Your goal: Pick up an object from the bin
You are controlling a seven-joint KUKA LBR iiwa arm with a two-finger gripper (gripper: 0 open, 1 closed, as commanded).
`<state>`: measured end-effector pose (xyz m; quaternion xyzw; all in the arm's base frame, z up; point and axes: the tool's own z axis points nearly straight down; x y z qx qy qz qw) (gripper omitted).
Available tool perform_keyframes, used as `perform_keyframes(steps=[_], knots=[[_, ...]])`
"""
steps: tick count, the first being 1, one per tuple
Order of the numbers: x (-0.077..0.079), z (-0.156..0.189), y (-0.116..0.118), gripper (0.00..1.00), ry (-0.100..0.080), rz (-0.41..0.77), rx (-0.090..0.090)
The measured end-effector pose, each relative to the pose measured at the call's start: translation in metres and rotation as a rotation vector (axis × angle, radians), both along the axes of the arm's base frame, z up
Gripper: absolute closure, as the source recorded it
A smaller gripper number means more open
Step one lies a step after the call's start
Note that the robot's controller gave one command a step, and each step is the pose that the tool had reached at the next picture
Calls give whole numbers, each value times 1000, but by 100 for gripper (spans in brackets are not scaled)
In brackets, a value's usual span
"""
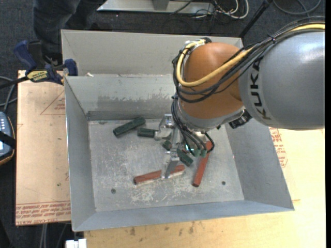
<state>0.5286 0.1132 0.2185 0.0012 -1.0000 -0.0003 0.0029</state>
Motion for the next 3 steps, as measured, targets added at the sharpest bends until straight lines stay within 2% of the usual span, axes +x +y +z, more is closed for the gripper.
perform_keyframes(steps=[2, 3], knots=[[1, 0, -1, 0, -13, -5, 2], [-17, -27, -12, 0, 11, 40, -2]])
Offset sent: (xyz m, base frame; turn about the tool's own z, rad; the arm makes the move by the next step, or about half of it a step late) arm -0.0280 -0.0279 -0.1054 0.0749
